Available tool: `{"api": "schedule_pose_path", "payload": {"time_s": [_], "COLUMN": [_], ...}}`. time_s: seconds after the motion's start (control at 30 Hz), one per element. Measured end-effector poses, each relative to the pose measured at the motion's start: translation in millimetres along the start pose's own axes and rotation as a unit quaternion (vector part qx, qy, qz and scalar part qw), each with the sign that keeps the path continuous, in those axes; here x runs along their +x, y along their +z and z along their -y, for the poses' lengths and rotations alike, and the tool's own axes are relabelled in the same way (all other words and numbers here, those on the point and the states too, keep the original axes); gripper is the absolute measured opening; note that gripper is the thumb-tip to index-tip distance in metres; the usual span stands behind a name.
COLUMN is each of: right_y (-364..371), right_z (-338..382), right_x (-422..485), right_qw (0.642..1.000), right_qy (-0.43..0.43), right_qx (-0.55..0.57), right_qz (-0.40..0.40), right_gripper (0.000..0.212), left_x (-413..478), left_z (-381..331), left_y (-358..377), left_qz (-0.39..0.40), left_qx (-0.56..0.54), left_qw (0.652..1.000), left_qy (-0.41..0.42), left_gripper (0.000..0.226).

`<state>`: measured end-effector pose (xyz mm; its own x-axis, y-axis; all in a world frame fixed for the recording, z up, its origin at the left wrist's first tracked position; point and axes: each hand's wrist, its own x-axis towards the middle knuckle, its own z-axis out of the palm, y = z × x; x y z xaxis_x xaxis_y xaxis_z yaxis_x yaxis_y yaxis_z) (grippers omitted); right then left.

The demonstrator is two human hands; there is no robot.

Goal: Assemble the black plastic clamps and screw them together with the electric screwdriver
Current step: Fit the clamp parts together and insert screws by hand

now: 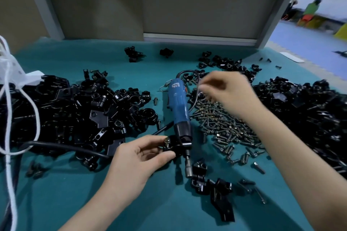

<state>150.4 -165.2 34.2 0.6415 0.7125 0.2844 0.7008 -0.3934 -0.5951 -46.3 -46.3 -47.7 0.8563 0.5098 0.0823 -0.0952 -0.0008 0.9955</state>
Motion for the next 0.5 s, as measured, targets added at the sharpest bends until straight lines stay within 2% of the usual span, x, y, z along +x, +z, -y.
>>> {"api": "schedule_pose_path", "payload": {"time_s": [0.03, 0.07, 0.13, 0.37, 0.5], "right_y": [-6.4, -10.4, -10.3, -5.4, -10.2], "right_z": [-27.7, -56.1, -100.9, -128.3, -131.6], "right_x": [10.5, 17.5, 22.6, 34.6, 38.3], "right_qw": [0.996, 0.985, 0.967, 0.962, 0.967], "right_qy": [0.064, 0.123, 0.186, 0.129, 0.137], "right_qx": [-0.044, -0.096, -0.163, -0.238, -0.212], "right_qz": [-0.050, -0.069, -0.064, -0.032, -0.016], "right_gripper": [0.009, 0.014, 0.019, 0.015, 0.014], "left_x": [0.0, -0.2, -0.2, 2.4, 3.2], "left_z": [-0.3, -0.4, -0.6, 2.0, 2.5], "left_y": [0.5, 0.5, 0.2, -1.1, -1.2], "left_qz": [0.002, 0.002, 0.006, 0.006, 0.008], "left_qx": [-0.003, -0.008, -0.011, -0.010, -0.006], "left_qw": [1.000, 1.000, 1.000, 1.000, 1.000], "left_qy": [-0.001, -0.003, -0.006, -0.008, -0.005], "left_gripper": [0.035, 0.034, 0.033, 0.037, 0.037]}}
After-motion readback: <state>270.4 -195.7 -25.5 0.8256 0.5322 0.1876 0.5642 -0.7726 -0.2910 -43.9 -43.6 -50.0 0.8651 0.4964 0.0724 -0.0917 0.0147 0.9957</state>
